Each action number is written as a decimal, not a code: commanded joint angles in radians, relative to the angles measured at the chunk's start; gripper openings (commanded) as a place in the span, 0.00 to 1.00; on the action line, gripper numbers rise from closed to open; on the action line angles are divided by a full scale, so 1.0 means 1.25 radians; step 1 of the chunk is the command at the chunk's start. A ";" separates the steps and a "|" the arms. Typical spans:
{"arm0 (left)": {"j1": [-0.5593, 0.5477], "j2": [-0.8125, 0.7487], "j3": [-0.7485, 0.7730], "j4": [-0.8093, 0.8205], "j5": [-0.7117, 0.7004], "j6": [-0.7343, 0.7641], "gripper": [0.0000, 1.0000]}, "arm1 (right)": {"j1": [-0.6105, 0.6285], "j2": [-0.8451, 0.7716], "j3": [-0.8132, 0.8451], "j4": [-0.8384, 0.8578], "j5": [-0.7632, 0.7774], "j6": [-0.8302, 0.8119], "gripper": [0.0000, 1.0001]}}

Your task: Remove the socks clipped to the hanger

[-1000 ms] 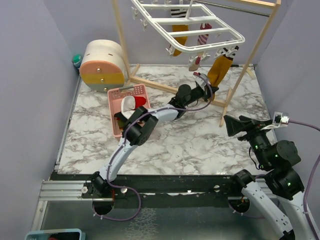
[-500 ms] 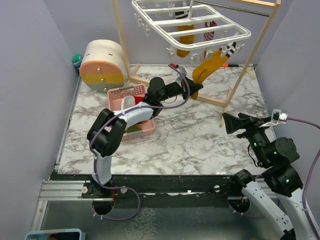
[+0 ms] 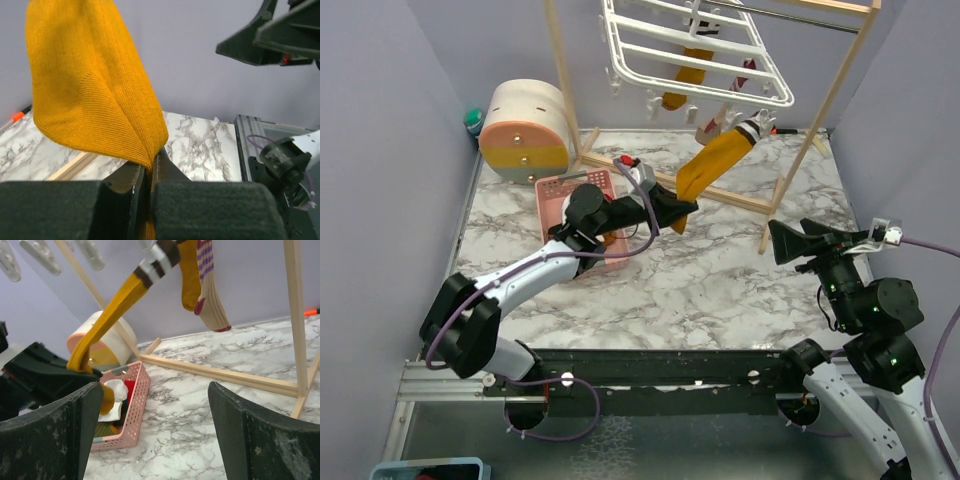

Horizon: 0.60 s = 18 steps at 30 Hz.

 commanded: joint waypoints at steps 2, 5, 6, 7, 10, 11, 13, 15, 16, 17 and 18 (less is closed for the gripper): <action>-0.001 -0.134 -0.117 -0.124 -0.014 0.039 0.00 | 0.004 0.007 -0.025 0.089 -0.001 -0.016 0.92; -0.001 -0.203 -0.160 -0.206 -0.043 0.074 0.00 | 0.004 0.036 -0.020 0.131 -0.011 -0.029 0.92; -0.001 -0.225 -0.171 -0.234 -0.055 0.090 0.00 | 0.004 0.052 -0.016 0.140 -0.017 -0.032 0.92; -0.001 -0.246 -0.179 -0.259 -0.065 0.105 0.00 | 0.004 0.067 -0.012 0.151 -0.025 -0.036 0.92; -0.001 -0.292 -0.191 -0.324 -0.090 0.150 0.00 | 0.004 0.114 -0.010 0.208 -0.088 -0.048 0.92; -0.001 -0.303 -0.193 -0.343 -0.098 0.163 0.00 | 0.004 0.139 -0.007 0.243 -0.128 -0.056 0.92; 0.001 -0.313 -0.191 -0.378 -0.113 0.188 0.00 | 0.005 0.198 0.020 0.270 -0.195 -0.061 0.92; 0.000 -0.317 -0.181 -0.421 -0.127 0.204 0.00 | 0.004 0.258 0.051 0.283 -0.226 -0.052 0.91; 0.000 -0.317 -0.173 -0.447 -0.133 0.226 0.00 | 0.004 0.282 0.060 0.299 -0.239 -0.049 0.91; 0.000 -0.318 -0.167 -0.470 -0.138 0.237 0.00 | 0.004 0.303 0.064 0.324 -0.249 -0.048 0.91; 0.000 -0.319 -0.165 -0.490 -0.144 0.248 0.00 | 0.004 0.320 0.067 0.351 -0.255 -0.045 0.91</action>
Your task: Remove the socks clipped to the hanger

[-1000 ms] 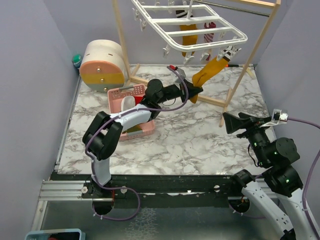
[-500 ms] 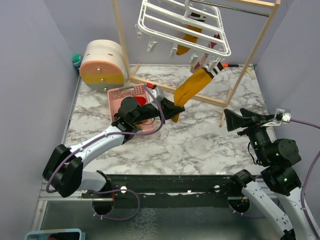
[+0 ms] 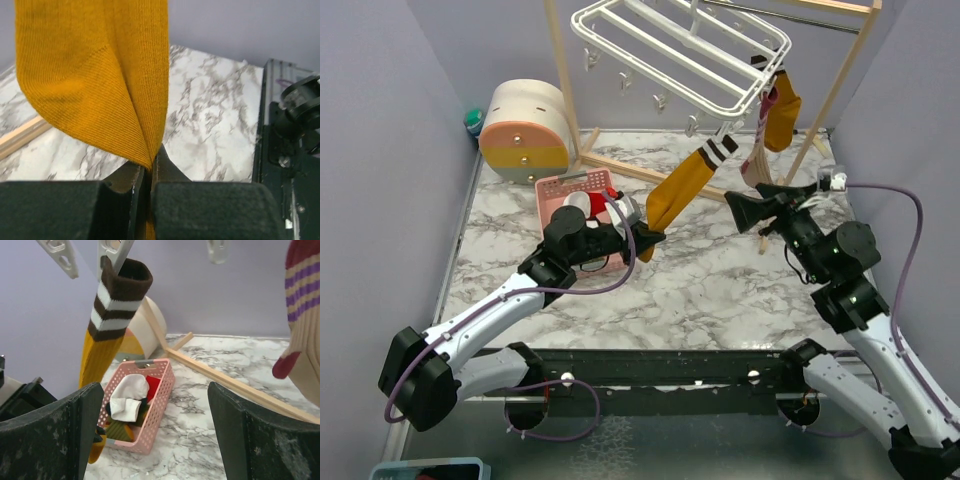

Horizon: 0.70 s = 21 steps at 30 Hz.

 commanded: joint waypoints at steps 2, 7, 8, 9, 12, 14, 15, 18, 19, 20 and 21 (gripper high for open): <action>-0.001 -0.015 0.005 -0.143 -0.068 0.091 0.00 | 0.004 0.097 0.048 0.166 -0.098 0.003 0.91; -0.001 -0.019 -0.032 -0.088 -0.061 0.062 0.00 | 0.004 0.168 0.081 0.242 -0.090 0.028 0.89; -0.001 -0.016 -0.032 -0.082 -0.058 0.056 0.00 | 0.004 0.178 0.087 0.255 -0.088 0.033 0.89; 0.000 -0.013 -0.031 -0.079 -0.057 0.051 0.00 | 0.004 0.186 0.093 0.268 -0.087 0.036 0.89; 0.000 -0.005 -0.028 -0.080 -0.055 0.051 0.00 | 0.004 0.211 0.125 0.295 -0.083 0.043 0.88; -0.001 -0.001 -0.026 -0.081 -0.052 0.050 0.00 | 0.004 0.233 0.147 0.297 -0.068 0.044 0.87; 0.000 -0.002 -0.027 -0.081 -0.051 0.051 0.00 | 0.004 0.243 0.157 0.299 -0.059 0.045 0.87; -0.001 -0.004 -0.029 -0.083 -0.052 0.049 0.00 | 0.005 0.276 0.183 0.312 -0.048 0.052 0.86; 0.000 -0.006 -0.030 -0.083 -0.054 0.049 0.00 | 0.005 0.286 0.191 0.317 -0.047 0.057 0.85; 0.000 -0.005 -0.030 -0.083 -0.054 0.049 0.00 | 0.004 0.295 0.199 0.321 -0.047 0.063 0.84; 0.000 -0.006 -0.031 -0.084 -0.055 0.049 0.00 | 0.004 0.307 0.209 0.320 -0.045 0.069 0.83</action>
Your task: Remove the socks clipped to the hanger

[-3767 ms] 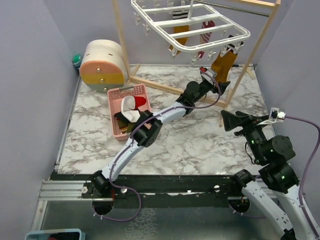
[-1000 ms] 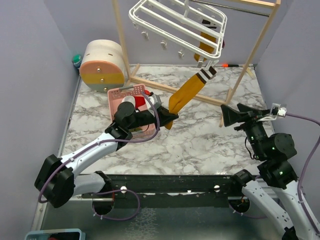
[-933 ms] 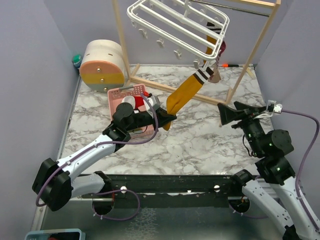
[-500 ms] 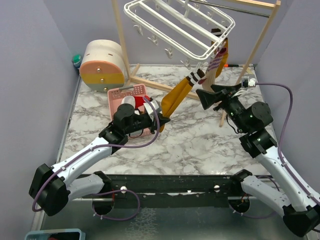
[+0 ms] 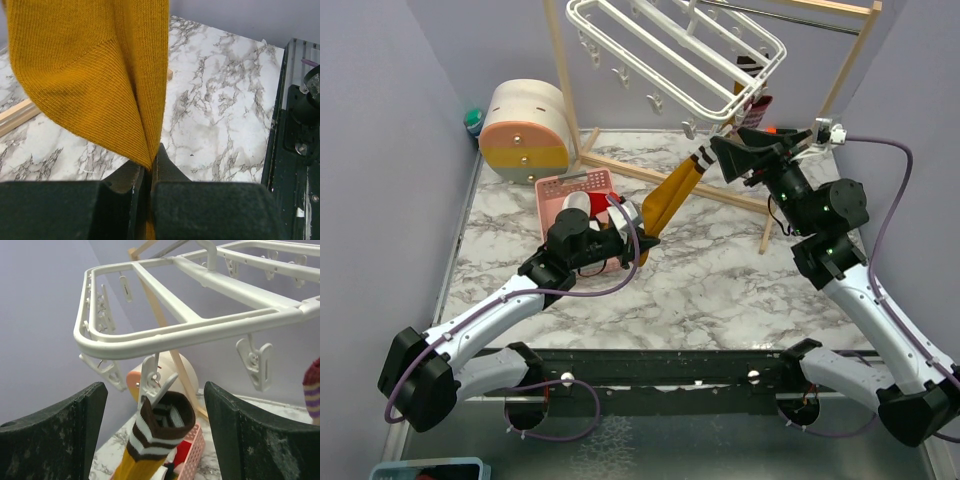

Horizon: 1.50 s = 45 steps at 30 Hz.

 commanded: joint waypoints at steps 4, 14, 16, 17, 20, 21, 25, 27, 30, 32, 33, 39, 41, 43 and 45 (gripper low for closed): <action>0.000 -0.003 -0.013 0.004 -0.010 -0.005 0.00 | 0.006 0.068 0.073 0.010 0.030 0.036 0.77; 0.000 0.007 -0.009 0.000 -0.012 -0.002 0.00 | 0.006 0.085 0.083 0.004 0.067 0.040 0.63; 0.000 0.007 -0.008 -0.001 -0.012 -0.002 0.00 | 0.005 0.089 0.086 0.007 0.067 0.041 0.62; -0.001 0.008 -0.008 -0.001 -0.013 -0.001 0.00 | 0.005 0.093 0.088 0.007 0.066 0.041 0.61; -0.001 0.007 -0.008 -0.003 -0.013 -0.001 0.00 | 0.005 0.105 0.096 0.007 0.066 0.043 0.59; 0.000 0.007 -0.009 -0.005 -0.013 0.000 0.00 | 0.005 0.109 0.098 0.007 0.066 0.044 0.59; -0.001 0.007 -0.009 -0.006 -0.014 0.000 0.00 | 0.005 0.127 0.114 -0.001 0.066 0.048 0.59; 0.000 0.008 -0.009 -0.006 -0.016 0.000 0.00 | 0.006 0.134 0.120 -0.006 0.066 0.050 0.60; 0.000 0.009 -0.007 -0.006 -0.015 0.001 0.00 | 0.006 0.140 0.128 -0.015 0.066 0.050 0.63; 0.000 0.010 -0.008 -0.006 -0.015 0.001 0.00 | 0.008 0.140 0.132 -0.021 0.066 0.049 0.64; 0.000 0.011 -0.008 -0.007 -0.014 0.001 0.00 | 0.009 0.140 0.135 -0.026 0.066 0.047 0.65; 0.000 0.014 -0.007 -0.007 -0.014 0.002 0.00 | 0.014 0.110 0.120 -0.026 0.090 0.051 0.74; -0.001 0.017 -0.006 -0.009 -0.014 0.003 0.00 | 0.015 0.099 0.119 -0.031 0.091 0.053 0.74; 0.000 0.018 -0.006 -0.009 -0.013 0.001 0.00 | 0.014 0.092 0.122 -0.038 0.090 0.054 0.75; 0.000 0.020 -0.005 -0.009 -0.013 0.001 0.00 | 0.016 0.086 0.128 -0.049 0.089 0.057 0.76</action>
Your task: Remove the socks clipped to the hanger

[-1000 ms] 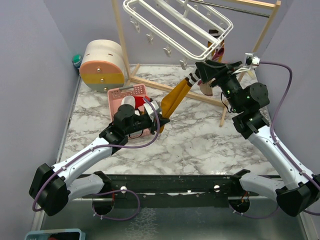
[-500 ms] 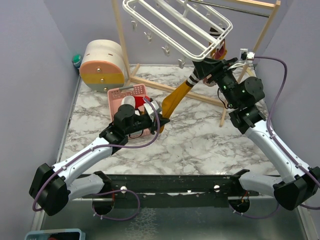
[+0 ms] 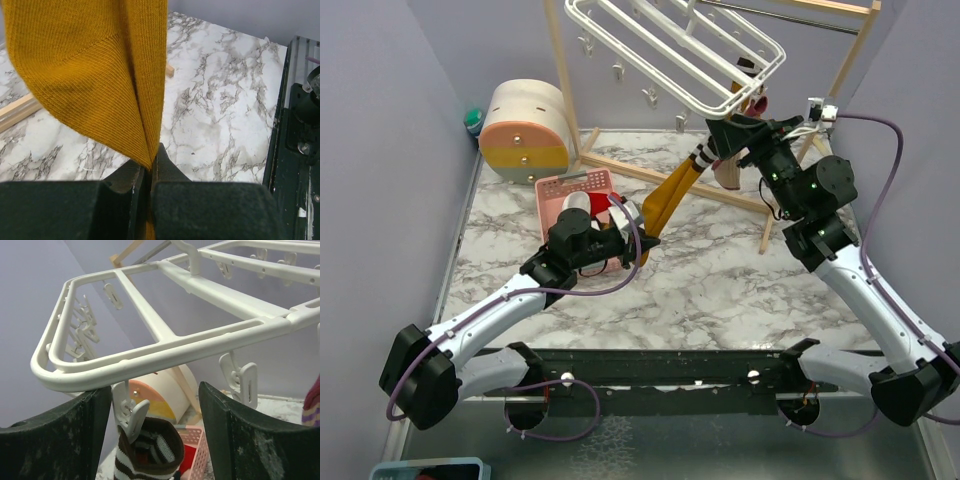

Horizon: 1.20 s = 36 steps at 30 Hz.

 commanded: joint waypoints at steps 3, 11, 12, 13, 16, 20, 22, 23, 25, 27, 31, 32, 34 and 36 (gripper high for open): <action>0.000 0.010 -0.002 -0.011 -0.008 -0.002 0.00 | 0.008 -0.033 0.026 -0.040 0.042 0.017 0.76; 0.000 0.015 -0.002 -0.012 -0.008 -0.001 0.00 | 0.037 0.018 0.143 -0.220 0.146 0.022 0.74; 0.000 0.016 -0.002 -0.012 -0.009 -0.001 0.00 | 0.043 0.023 0.152 -0.231 0.155 0.021 0.74; 0.000 0.018 -0.002 -0.012 -0.009 -0.002 0.00 | 0.048 0.026 0.159 -0.240 0.164 0.019 0.74; 0.000 0.021 -0.002 -0.011 -0.007 -0.002 0.00 | 0.063 0.036 0.178 -0.264 0.184 0.016 0.74; 0.000 0.026 0.000 -0.011 -0.006 -0.002 0.00 | 0.073 0.031 0.178 -0.261 0.172 0.018 0.74; 0.000 0.027 0.001 -0.010 -0.006 -0.002 0.00 | 0.078 0.022 0.171 -0.258 0.164 0.022 0.74; 0.000 0.028 0.001 -0.011 -0.006 -0.002 0.00 | 0.079 0.017 0.163 -0.253 0.155 0.023 0.74; 0.000 0.029 0.001 -0.011 -0.008 -0.003 0.00 | 0.083 -0.002 0.138 -0.237 0.136 0.026 0.74; 0.000 0.029 0.001 -0.012 -0.007 -0.003 0.00 | 0.085 -0.026 0.108 -0.225 0.130 0.028 0.74; 0.000 0.031 0.003 -0.013 -0.009 -0.002 0.00 | 0.089 -0.068 0.071 -0.229 0.147 0.025 0.74; 0.000 0.032 0.003 -0.013 -0.009 -0.003 0.00 | 0.091 -0.077 0.065 -0.231 0.152 0.025 0.74; -0.001 0.035 0.003 -0.012 -0.009 -0.005 0.00 | 0.094 -0.085 0.065 -0.245 0.164 0.024 0.74; -0.001 0.039 0.005 -0.012 -0.009 -0.005 0.00 | 0.098 -0.083 0.069 -0.256 0.171 0.024 0.74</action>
